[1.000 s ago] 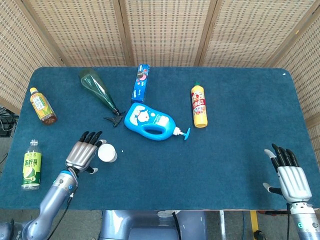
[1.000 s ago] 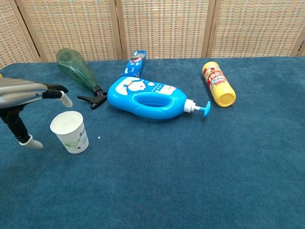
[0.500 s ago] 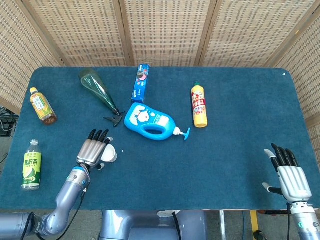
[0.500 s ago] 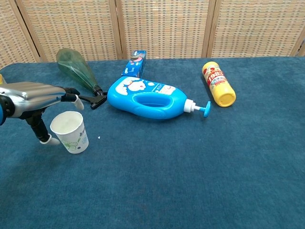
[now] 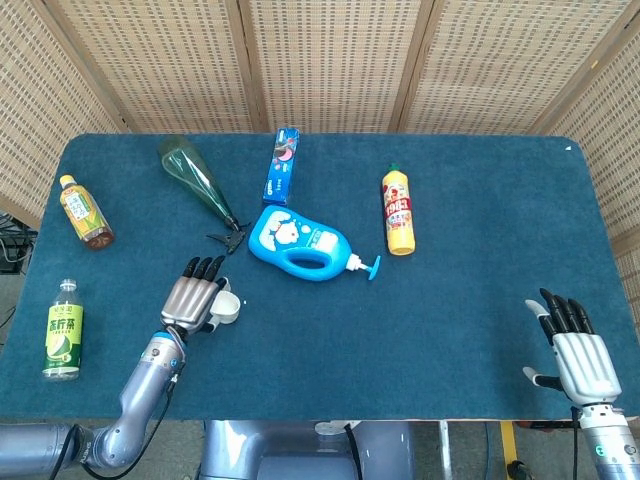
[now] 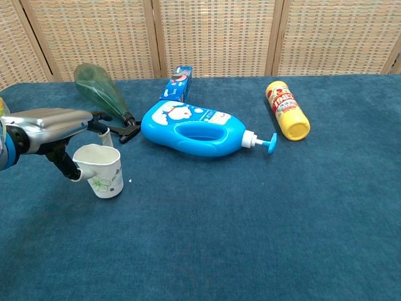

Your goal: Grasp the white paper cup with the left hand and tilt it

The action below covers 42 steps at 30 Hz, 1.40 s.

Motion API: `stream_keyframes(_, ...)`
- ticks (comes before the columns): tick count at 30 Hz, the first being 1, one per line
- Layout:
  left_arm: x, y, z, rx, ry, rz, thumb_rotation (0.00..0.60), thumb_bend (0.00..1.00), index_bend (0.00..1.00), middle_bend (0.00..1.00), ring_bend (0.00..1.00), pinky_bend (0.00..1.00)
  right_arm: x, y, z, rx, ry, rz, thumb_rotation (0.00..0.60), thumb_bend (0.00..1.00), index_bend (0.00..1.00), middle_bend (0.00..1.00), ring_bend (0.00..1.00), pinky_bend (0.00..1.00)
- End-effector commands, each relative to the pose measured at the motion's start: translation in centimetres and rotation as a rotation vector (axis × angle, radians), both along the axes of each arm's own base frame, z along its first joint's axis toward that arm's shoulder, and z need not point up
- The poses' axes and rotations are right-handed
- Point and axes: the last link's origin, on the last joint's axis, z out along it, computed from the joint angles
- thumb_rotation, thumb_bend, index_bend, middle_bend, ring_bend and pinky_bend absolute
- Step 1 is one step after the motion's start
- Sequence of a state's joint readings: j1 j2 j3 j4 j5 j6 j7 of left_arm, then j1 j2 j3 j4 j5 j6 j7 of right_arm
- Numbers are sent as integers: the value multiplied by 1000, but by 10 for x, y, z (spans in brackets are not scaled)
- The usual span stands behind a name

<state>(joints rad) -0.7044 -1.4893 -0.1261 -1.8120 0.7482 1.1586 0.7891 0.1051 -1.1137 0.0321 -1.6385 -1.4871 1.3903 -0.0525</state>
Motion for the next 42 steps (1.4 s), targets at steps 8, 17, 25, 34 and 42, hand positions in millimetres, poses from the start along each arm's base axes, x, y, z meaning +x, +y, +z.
stream_keyframes(8, -26, -3, -13, 16, -493, 132, 600, 332, 319, 0, 0, 0, 0, 0, -3, 5, 1, -8, 600, 0, 0, 0, 0, 0)
stream_keyframes(17, -60, -3, -24, -15, -543, 177, 600, 319, 327, 0, 0, 0, 0, -1, -4, 12, 1, -12, 600, 0, 0, 0, 0, 0)
stream_keyframes(25, -85, -8, -20, -21, -437, 180, 600, 315, 331, 0, 0, 0, 1, 0, -4, 15, -1, -13, 600, 0, 0, 0, 0, 0)
stream_keyframes(34, -85, -9, -1, -22, -370, 153, 569, 206, 53, 0, 0, 0, 3, 0, -5, 14, 0, -7, 600, 0, 0, 0, 0, 0)
stream_keyframes(42, -53, -7, 15, -61, -232, 115, 555, 213, 0, 0, 0, 0, 7, 2, -5, 8, 9, 12, 600, 0, 0, 0, 0, 0)
